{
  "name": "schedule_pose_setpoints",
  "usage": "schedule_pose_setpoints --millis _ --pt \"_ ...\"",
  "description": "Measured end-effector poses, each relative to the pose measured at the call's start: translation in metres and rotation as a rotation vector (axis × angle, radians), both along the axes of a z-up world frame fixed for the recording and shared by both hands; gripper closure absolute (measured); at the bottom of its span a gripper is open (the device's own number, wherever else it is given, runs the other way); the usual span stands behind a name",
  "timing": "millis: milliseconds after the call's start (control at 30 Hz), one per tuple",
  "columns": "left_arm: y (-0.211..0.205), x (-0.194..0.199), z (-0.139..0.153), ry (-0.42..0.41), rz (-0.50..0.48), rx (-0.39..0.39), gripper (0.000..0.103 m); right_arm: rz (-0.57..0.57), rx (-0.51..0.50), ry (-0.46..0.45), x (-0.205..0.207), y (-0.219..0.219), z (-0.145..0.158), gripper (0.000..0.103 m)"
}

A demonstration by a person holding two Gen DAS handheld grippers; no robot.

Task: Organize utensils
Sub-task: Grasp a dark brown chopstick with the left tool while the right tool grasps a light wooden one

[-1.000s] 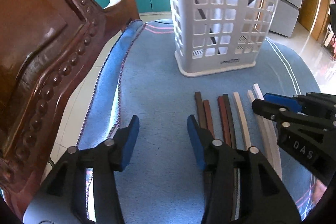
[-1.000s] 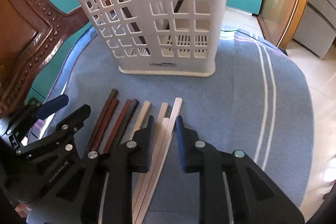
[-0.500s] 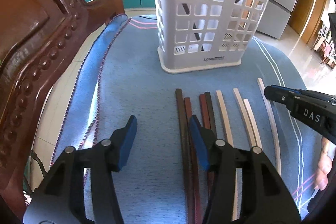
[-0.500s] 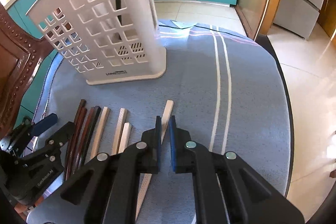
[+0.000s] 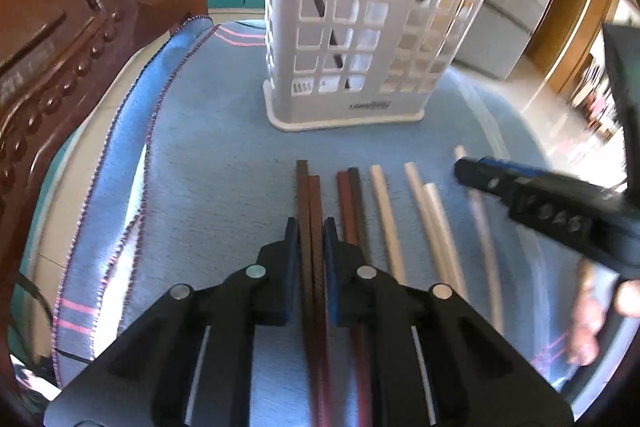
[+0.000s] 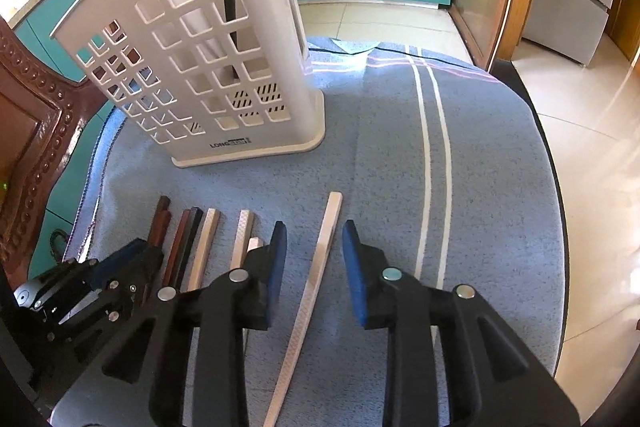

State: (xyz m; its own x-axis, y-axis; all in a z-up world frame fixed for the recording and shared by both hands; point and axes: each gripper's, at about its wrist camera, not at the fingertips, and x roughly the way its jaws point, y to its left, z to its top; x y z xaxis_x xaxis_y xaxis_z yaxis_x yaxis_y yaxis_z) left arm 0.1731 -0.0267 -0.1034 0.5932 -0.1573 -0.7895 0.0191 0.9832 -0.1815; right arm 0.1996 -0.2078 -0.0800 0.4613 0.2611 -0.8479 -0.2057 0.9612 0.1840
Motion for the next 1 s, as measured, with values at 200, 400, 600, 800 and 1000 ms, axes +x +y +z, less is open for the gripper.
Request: schedule_pose_setpoints --millis 200,400,600,800,1000 --pt "0.008 -0.012 0.025 -0.105 -0.012 -0.060 0.090 -0.009 0.004 -0.005 0.002 -0.005 0.001 0.074" --pt "0.023 -0.004 0.007 -0.021 0.058 -0.046 0.085 -0.012 0.000 -0.004 0.002 -0.008 0.004 0.071" --pt "0.030 0.002 -0.005 0.026 0.082 0.016 0.085 -0.002 -0.034 0.000 0.003 -0.005 0.000 0.071" --pt "0.017 0.007 -0.009 0.031 0.067 0.106 0.083 0.042 -0.096 0.008 -0.003 0.007 -0.009 0.071" --pt "0.006 0.004 -0.006 0.025 0.061 0.192 0.077 0.086 -0.209 -0.042 -0.015 0.025 -0.015 0.071"
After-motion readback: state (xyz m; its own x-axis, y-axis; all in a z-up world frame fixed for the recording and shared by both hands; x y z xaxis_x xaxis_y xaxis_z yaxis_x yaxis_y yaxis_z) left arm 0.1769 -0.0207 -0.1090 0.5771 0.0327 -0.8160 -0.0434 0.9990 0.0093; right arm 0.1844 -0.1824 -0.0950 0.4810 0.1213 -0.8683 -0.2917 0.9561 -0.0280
